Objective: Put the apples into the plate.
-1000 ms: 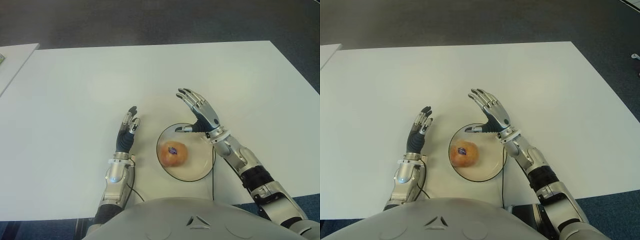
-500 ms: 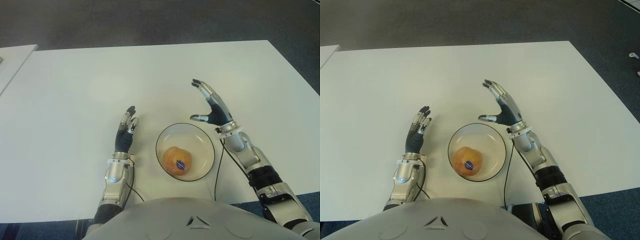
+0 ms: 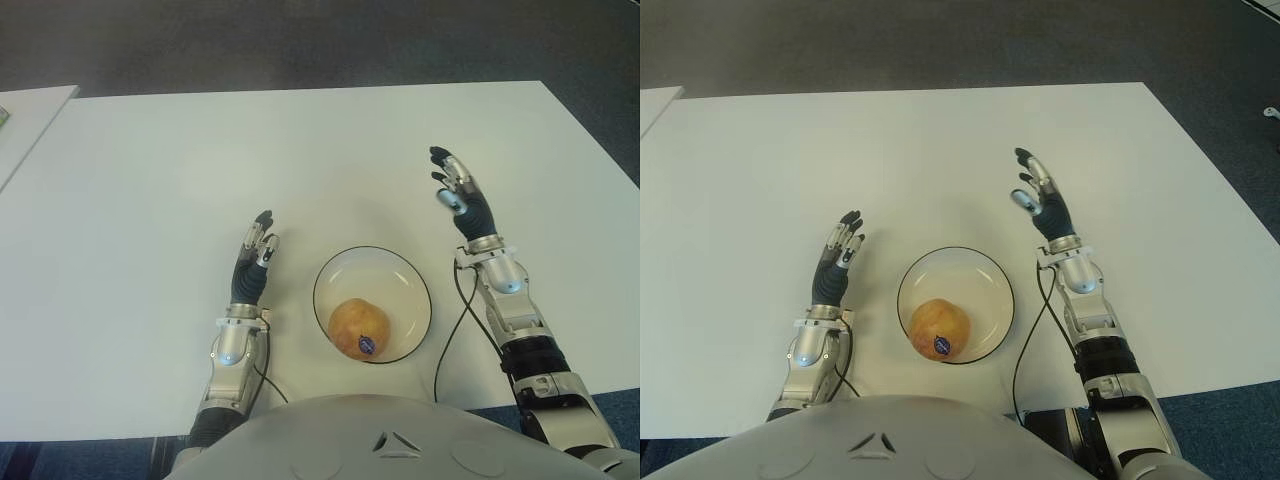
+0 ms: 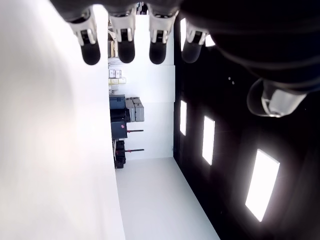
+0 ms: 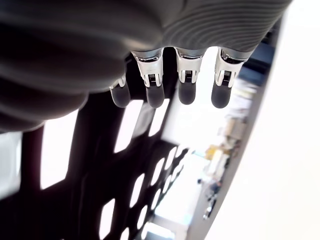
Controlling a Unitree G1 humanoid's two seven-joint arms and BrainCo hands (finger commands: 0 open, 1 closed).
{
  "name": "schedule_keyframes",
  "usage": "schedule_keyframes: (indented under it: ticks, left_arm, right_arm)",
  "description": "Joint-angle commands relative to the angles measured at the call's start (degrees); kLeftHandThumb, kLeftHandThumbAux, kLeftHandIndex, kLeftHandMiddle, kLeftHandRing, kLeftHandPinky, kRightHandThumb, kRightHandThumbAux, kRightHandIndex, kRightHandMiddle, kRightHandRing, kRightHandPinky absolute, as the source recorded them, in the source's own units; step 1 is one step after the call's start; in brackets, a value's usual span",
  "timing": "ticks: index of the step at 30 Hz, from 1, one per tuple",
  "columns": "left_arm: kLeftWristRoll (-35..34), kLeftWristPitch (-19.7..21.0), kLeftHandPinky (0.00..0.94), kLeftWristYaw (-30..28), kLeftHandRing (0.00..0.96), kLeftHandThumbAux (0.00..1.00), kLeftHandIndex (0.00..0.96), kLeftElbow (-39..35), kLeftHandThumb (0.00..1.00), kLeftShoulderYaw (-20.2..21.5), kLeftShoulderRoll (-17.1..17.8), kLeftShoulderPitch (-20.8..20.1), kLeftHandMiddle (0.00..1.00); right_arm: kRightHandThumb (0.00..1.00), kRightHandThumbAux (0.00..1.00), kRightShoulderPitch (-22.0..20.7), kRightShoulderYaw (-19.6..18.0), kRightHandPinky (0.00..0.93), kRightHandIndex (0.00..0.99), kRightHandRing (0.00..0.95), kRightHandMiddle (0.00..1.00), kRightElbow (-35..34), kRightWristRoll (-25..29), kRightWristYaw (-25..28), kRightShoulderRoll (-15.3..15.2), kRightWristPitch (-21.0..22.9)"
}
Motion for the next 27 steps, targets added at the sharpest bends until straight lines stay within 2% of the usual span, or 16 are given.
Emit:
schedule_keyframes:
  ticks: [1, 11, 17, 27]
  left_arm:
    - [0.32, -0.28, 0.0, -0.57, 0.0, 0.313, 0.0, 2.19, 0.0, 0.72, 1.51, 2.73, 0.0]
    - [0.16, 0.1, 0.0, -0.96, 0.0, 0.304, 0.0, 1.59, 0.0, 0.38, 1.98, 2.88, 0.0]
    - [-0.44, 0.4, 0.0, -1.28, 0.0, 0.31, 0.0, 1.63, 0.0, 0.33, 1.93, 3.13, 0.0]
    - [-2.21, 1.6, 0.0, -2.36, 0.0, 0.314, 0.0, 1.11, 0.0, 0.75, 2.44, 3.96, 0.0]
  right_arm:
    - [0.0, 0.253, 6.8, -7.17, 0.0, 0.0, 0.0, 0.0, -1.03, 14.5, 4.75, 3.73, 13.55]
    - [0.0, 0.242, 9.86, -10.81, 0.0, 0.0, 0.0, 0.0, -4.43, 13.96, 6.28, 4.91, 18.59]
    - [0.0, 0.237, 11.41, -11.11, 0.0, 0.0, 0.0, 0.0, -4.79, 11.52, 6.82, 6.27, 18.25]
    - [0.0, 0.27, 14.19, -10.24, 0.0, 0.0, 0.0, 0.0, -2.53, 7.55, 7.87, 10.26, 14.41]
